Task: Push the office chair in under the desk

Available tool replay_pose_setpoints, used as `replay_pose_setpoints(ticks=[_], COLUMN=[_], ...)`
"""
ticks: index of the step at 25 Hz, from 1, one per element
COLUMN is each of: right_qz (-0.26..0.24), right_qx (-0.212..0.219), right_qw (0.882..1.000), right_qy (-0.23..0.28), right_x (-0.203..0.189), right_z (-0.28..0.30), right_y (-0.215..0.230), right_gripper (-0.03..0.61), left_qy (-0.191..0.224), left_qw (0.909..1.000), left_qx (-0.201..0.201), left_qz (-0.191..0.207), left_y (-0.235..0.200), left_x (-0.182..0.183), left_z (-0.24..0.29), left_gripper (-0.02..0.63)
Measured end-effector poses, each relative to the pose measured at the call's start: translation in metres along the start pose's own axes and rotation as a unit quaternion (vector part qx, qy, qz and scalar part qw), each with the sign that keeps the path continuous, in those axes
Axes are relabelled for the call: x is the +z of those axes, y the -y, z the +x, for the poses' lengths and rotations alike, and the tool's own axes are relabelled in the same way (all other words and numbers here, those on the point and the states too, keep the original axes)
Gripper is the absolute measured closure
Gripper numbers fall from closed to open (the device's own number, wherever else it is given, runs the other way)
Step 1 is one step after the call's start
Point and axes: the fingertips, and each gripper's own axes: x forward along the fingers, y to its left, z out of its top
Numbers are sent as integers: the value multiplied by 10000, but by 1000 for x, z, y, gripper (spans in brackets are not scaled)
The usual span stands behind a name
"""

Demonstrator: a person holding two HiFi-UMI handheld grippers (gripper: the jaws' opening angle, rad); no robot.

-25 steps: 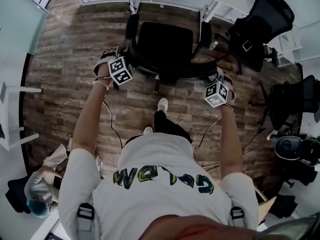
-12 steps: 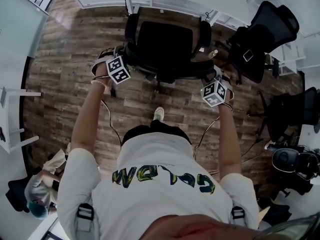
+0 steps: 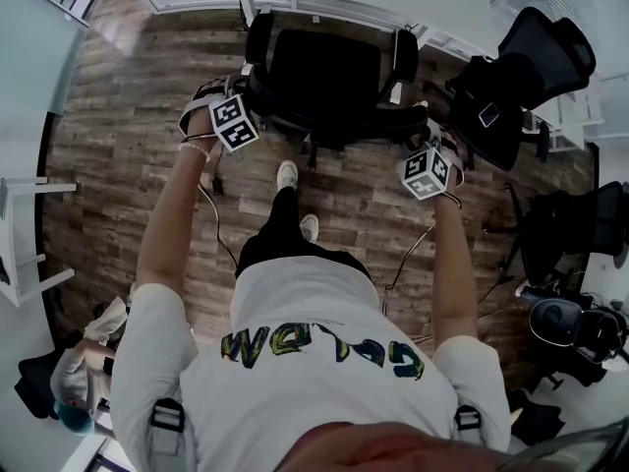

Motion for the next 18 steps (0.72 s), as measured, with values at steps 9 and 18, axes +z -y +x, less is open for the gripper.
replay_pose_setpoints(ticks=[9, 18], right_qz=[72, 142], right_qx=[-47, -64], right_qw=[10000, 9997], right_qy=[-42, -194], right_x=[10, 23], right_z=[49, 104], right_y=[48, 105], right_gripper=[350, 350], left_qy=[94, 283], left_qw=[9999, 9993], left_qx=[-20, -113], left_qz=[99, 220], left_y=[-57, -122], left_x=[16, 35], left_z=[49, 101], left_gripper=[374, 376])
